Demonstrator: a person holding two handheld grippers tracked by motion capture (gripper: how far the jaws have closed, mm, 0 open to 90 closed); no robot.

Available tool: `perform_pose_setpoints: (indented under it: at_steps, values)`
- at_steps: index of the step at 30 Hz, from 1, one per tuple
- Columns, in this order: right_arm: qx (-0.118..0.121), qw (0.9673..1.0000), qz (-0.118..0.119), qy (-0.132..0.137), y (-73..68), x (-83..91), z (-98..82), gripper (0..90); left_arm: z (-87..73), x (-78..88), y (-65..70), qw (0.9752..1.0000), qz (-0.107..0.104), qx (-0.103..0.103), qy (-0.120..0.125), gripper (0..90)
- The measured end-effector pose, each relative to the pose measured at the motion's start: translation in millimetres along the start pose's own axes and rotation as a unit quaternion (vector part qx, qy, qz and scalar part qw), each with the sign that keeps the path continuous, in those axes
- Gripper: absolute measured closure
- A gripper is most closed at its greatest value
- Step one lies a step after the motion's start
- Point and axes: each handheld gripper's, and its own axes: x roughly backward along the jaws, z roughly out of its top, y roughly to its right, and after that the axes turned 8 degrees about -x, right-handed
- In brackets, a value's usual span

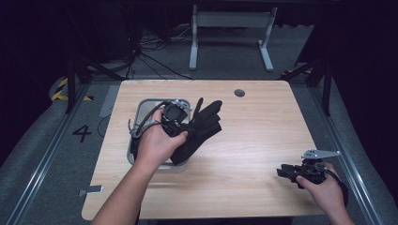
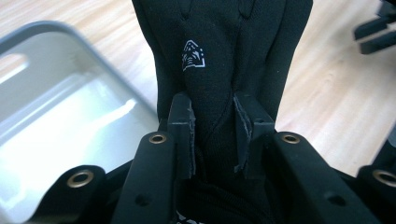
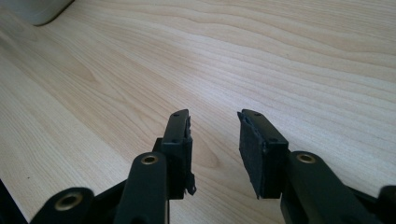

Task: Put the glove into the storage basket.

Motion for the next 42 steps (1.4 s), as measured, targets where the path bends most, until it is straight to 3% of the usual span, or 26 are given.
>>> perform_pose_setpoints:
  at_steps: [9, 12, 14, 19, 26, 36, 39, 42]
  values:
    - [-0.001, 1.0, -0.003, 0.0, 0.3, 2.2, -1.9, 64.2, -3.9, 2.3, -30.3, 0.9988, 0.031, 0.037, -0.012, 71.2]
    - [-0.002, 1.0, -0.004, 0.002, -0.2, 2.5, -1.6, 64.2, -8.7, 1.0, -38.9, 0.996, 0.066, 0.058, -0.019, 71.3]
    - [0.0, 1.0, -0.004, 0.002, -0.6, 2.2, -1.4, 64.2, -11.7, -1.4, -42.4, 0.9942, 0.078, 0.07, -0.025, 71.3]
    - [0.001, 1.0, -0.004, 0.004, -1.4, 2.2, -1.0, 64.1, -18.3, -8.5, -51.4, 0.9914, 0.086, 0.095, -0.026, 71.3]
    - [0.003, 1.0, -0.003, 0.002, -2.2, 1.6, -1.1, 63.5, -27.9, -28.6, -61.2, 0.9888, 0.091, 0.111, -0.041, 71.2]
    - [0.005, 1.0, -0.004, 0.001, -3.2, 0.5, -2.0, 63.2, -44.4, -47.2, -77.7, 0.9804, 0.103, 0.155, -0.066, 71.2]
    - [0.005, 1.0, -0.004, -0.001, -3.4, 0.3, -2.3, 63.2, -51.5, -46.8, -79.3, 0.9768, 0.105, 0.172, -0.073, 71.2]
    - [0.005, 1.0, -0.003, -0.001, -4.0, -0.9, -2.2, 63.0, -57.4, -48.6, -76.4, 0.9752, 0.103, 0.179, -0.081, 71.1]
